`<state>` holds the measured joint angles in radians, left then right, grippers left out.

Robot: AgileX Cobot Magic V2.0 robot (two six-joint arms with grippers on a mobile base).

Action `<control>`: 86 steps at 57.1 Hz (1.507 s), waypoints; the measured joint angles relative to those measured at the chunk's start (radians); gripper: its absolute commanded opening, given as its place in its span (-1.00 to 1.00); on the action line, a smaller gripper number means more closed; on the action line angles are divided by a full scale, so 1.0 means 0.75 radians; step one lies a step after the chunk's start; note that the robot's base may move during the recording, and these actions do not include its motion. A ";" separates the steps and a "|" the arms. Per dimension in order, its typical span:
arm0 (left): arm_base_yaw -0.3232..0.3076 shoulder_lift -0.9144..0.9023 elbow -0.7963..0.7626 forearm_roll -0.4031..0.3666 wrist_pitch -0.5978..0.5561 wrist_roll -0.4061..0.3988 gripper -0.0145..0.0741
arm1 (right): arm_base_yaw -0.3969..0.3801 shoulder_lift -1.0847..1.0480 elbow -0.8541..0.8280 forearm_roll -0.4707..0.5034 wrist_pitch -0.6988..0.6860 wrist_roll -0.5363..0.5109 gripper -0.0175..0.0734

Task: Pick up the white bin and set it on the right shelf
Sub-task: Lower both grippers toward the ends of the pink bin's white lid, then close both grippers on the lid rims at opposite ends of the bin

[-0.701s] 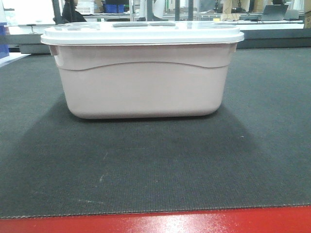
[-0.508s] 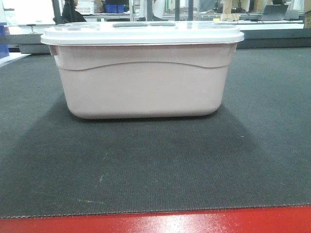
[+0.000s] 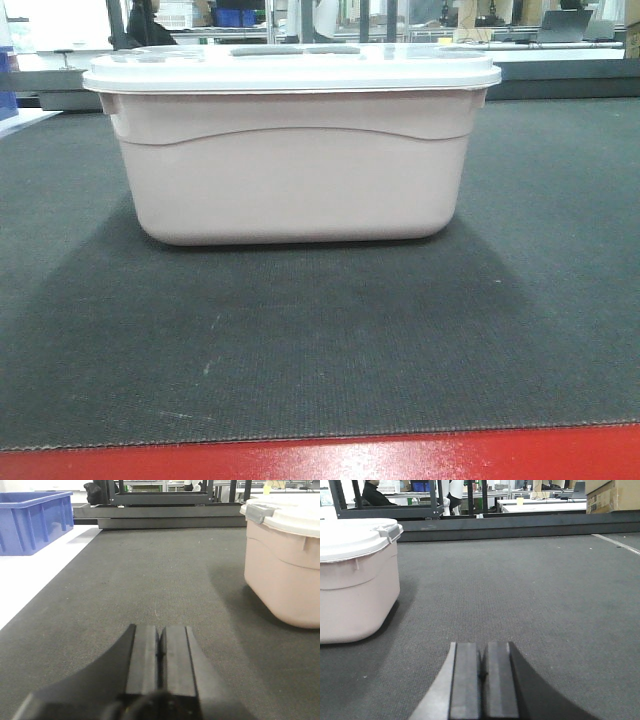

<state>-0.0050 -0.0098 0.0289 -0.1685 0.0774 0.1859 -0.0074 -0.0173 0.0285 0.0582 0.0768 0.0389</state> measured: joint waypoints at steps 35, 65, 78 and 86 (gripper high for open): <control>0.000 0.138 -0.478 -0.015 0.070 0.000 -0.94 | 0.000 0.044 -0.337 0.000 -0.156 0.000 -0.46; -0.064 0.903 -1.092 -0.149 0.586 0.000 0.34 | 0.000 0.897 -0.978 0.003 0.031 0.000 0.81; -0.066 1.104 -1.132 -0.444 0.649 0.000 0.56 | 0.000 1.179 -1.240 0.145 0.397 0.002 0.77; -0.047 1.238 -1.277 -0.473 0.727 0.000 0.56 | -0.014 1.330 -1.468 0.257 0.594 0.005 0.77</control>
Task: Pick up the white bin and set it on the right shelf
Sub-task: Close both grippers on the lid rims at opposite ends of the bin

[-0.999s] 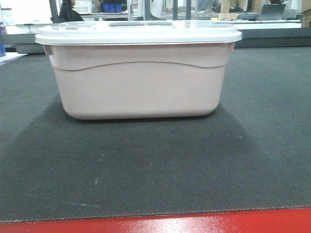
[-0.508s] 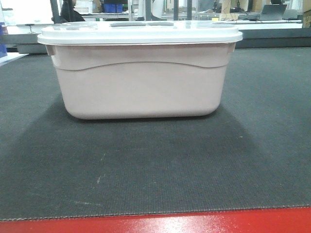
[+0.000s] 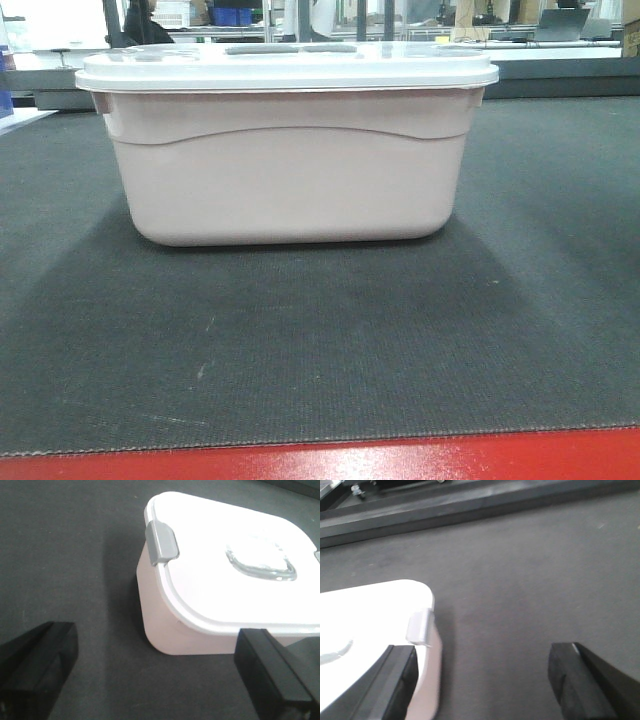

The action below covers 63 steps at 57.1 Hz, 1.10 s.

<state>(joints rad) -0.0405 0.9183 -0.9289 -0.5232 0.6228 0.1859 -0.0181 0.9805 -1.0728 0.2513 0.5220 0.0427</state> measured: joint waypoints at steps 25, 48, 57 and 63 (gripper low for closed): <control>0.384 0.565 -0.548 -0.468 0.558 0.378 0.56 | -0.493 0.500 -0.414 0.897 0.519 -0.483 0.76; 0.466 1.111 -0.553 -1.250 0.744 0.795 0.56 | -0.524 1.036 -0.417 1.591 0.831 -1.040 0.76; 0.440 1.276 -0.553 -1.405 0.742 0.847 0.56 | -0.401 1.207 -0.417 1.768 0.859 -1.148 0.76; 0.395 1.345 -0.553 -1.446 0.739 0.862 0.56 | -0.303 1.292 -0.417 1.876 0.859 -1.204 0.76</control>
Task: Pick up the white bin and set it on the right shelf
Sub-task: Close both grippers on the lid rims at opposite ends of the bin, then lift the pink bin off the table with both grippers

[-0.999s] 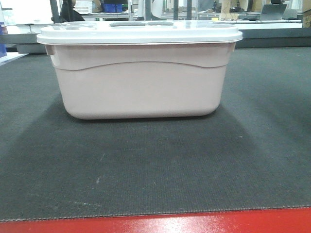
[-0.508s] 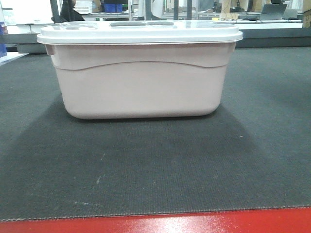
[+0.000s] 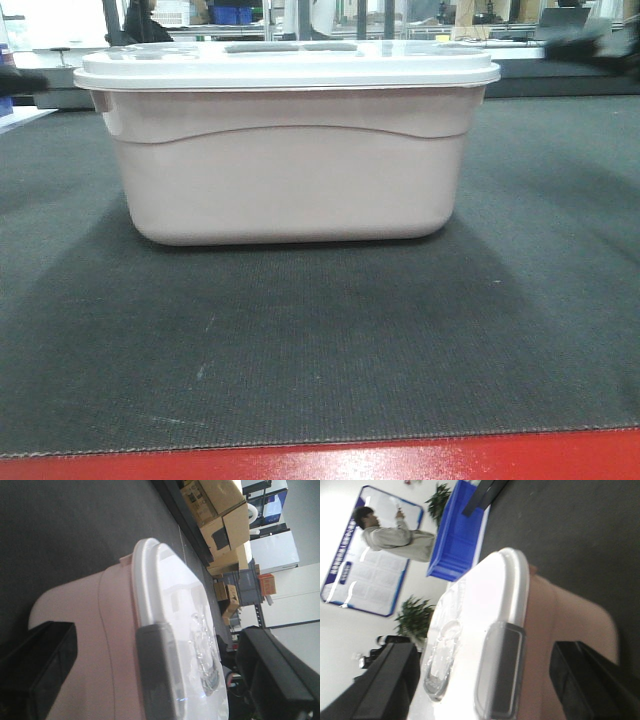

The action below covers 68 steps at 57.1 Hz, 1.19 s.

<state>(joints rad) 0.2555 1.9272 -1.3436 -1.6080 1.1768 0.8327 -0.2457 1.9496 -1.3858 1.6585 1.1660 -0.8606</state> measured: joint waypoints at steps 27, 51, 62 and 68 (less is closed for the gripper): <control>-0.197 0.062 -0.005 -0.081 -0.027 0.020 0.56 | 0.186 0.145 -0.005 0.127 -0.050 -0.085 0.74; -0.215 0.062 -0.005 -0.084 -0.070 0.029 0.44 | 0.174 0.145 -0.005 0.152 -0.058 -0.091 -0.13; -0.215 0.062 -0.005 -0.084 -0.086 0.029 -0.12 | 0.174 0.145 -0.005 0.157 -0.058 -0.091 -0.36; -0.215 0.062 -0.005 -0.084 -0.106 0.029 -0.50 | 0.174 0.145 -0.005 0.157 -0.061 -0.091 -0.47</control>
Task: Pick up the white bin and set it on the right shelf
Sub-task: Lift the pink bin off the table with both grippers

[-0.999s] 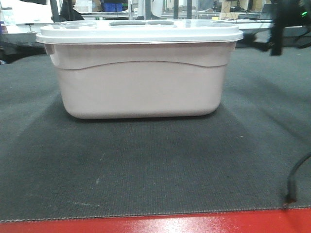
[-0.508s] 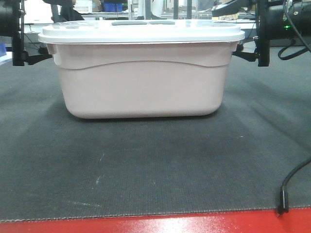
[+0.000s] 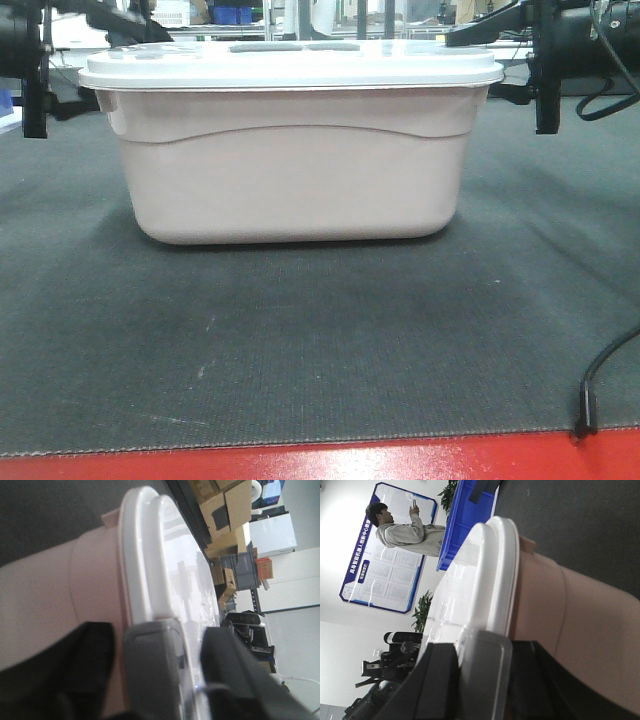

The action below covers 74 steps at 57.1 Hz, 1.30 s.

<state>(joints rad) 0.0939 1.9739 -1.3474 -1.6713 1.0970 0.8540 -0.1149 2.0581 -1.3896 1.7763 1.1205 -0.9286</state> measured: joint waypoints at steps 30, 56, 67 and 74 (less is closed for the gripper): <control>0.003 0.000 -0.007 -0.040 0.000 -0.032 -0.96 | -0.006 0.000 -0.010 0.012 0.001 0.000 -0.46; -0.030 -0.047 -0.288 -0.043 -0.003 -0.010 -0.96 | -0.019 -0.198 -0.020 -0.001 -0.058 0.000 -0.46; -0.057 -0.136 -0.385 -0.069 -0.008 -0.010 -0.96 | -0.037 -0.384 -0.020 -0.001 -0.106 0.000 -0.46; -0.062 -0.202 -0.422 -0.072 -0.011 -0.010 -0.96 | -0.043 -0.505 -0.020 0.001 -0.124 0.000 -0.46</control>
<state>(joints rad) 0.0476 1.8224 -1.6642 -1.7249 1.0887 0.8466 -0.1472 1.6796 -1.4048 1.7772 1.0273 -0.9286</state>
